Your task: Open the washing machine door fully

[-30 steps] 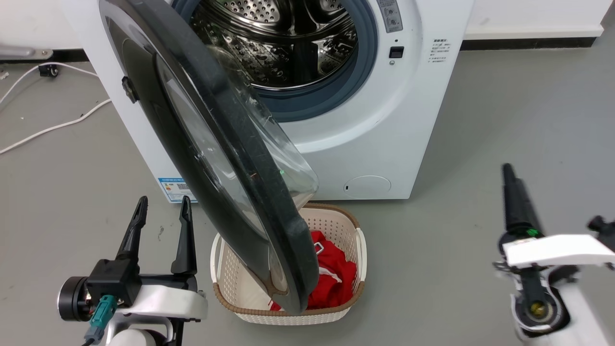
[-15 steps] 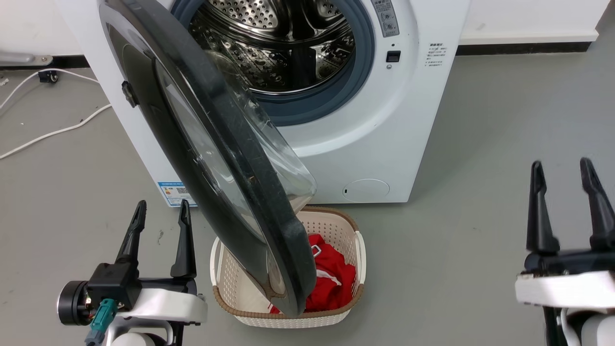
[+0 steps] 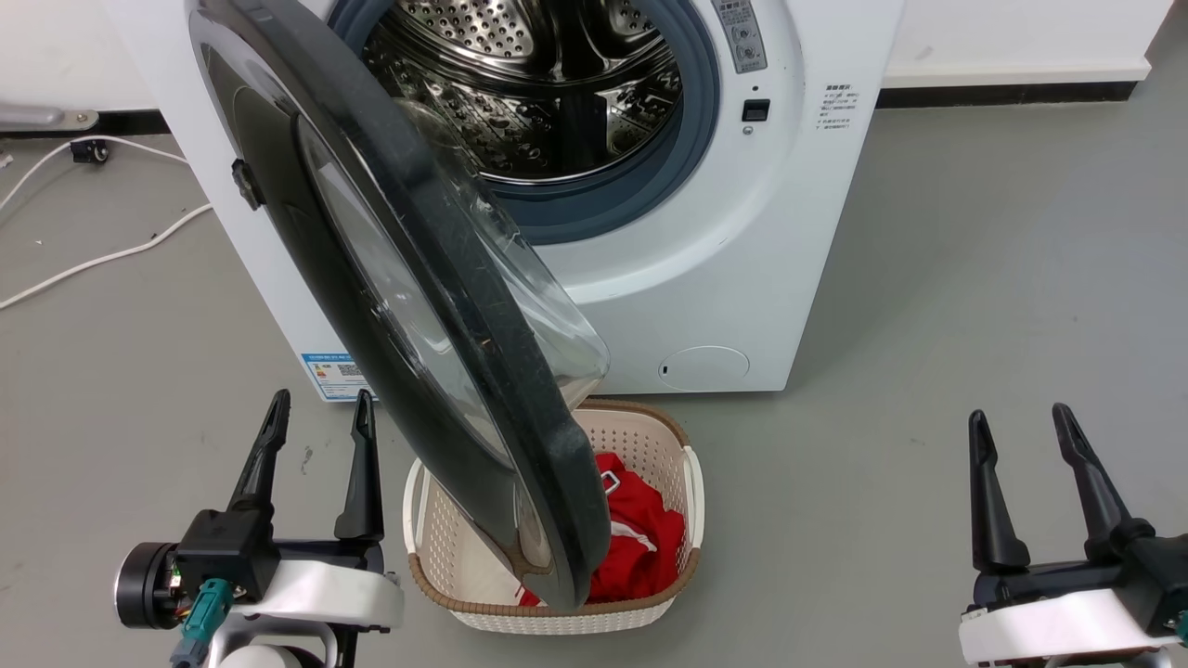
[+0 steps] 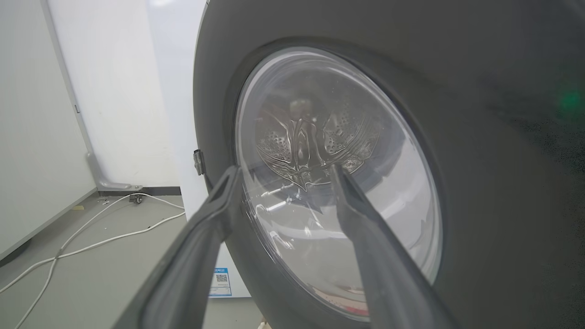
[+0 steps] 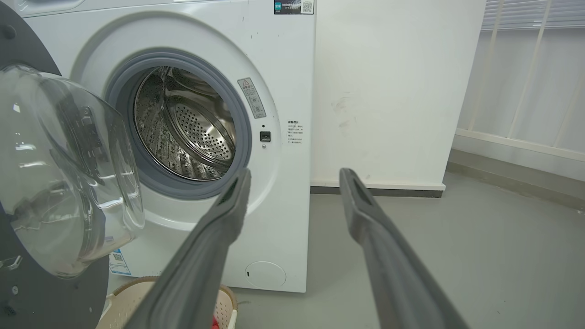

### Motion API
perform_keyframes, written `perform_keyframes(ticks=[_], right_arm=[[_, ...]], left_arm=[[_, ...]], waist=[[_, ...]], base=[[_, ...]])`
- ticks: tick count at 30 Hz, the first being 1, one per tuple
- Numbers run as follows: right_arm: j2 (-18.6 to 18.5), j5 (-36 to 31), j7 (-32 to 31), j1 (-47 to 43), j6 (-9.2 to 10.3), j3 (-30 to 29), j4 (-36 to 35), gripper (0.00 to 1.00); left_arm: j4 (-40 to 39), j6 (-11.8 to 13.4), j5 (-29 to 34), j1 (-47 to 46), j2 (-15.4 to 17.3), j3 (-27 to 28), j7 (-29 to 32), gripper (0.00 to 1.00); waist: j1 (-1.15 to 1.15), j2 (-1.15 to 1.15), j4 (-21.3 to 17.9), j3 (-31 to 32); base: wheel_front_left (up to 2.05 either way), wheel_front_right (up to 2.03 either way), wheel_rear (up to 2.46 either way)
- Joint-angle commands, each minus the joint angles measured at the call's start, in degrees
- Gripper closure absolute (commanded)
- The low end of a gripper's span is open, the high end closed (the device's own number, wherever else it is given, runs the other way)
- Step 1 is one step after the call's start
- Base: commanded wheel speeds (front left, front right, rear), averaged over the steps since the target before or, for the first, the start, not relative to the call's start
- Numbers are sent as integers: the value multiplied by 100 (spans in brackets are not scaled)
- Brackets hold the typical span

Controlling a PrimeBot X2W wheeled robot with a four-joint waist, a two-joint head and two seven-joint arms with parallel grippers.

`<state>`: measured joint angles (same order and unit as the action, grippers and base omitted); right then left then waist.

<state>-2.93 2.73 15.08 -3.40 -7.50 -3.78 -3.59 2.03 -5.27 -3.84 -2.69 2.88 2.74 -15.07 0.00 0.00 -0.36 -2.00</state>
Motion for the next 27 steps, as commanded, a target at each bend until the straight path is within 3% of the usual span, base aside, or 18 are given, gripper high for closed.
perform_keyframes(ticks=[1,16,18,19,27], right_arm=[[10,11,8,30,2,15,35,0],[11,82,8,132,2,56,177,0],[11,76,8,134,2,56,196,0],[11,80,8,135,2,55,202,0],[11,109,8,179,2,46,204,0]], left_arm=[[-2,-10,15,40,0,-4,-13,0],[10,-30,-24,12,0,-39,-13,0],[16,-41,-32,17,0,-50,-13,76],[12,-47,-30,15,0,-55,-13,100],[-208,-67,-11,-94,0,6,-13,100]], waist=[[0,0,-3,-12],[0,0,9,-35],[0,0,11,-37],[0,0,13,-41],[0,0,14,-82]], base=[[0,0,0],[0,0,0],[0,0,0],[0,0,0],[0,0,0]])
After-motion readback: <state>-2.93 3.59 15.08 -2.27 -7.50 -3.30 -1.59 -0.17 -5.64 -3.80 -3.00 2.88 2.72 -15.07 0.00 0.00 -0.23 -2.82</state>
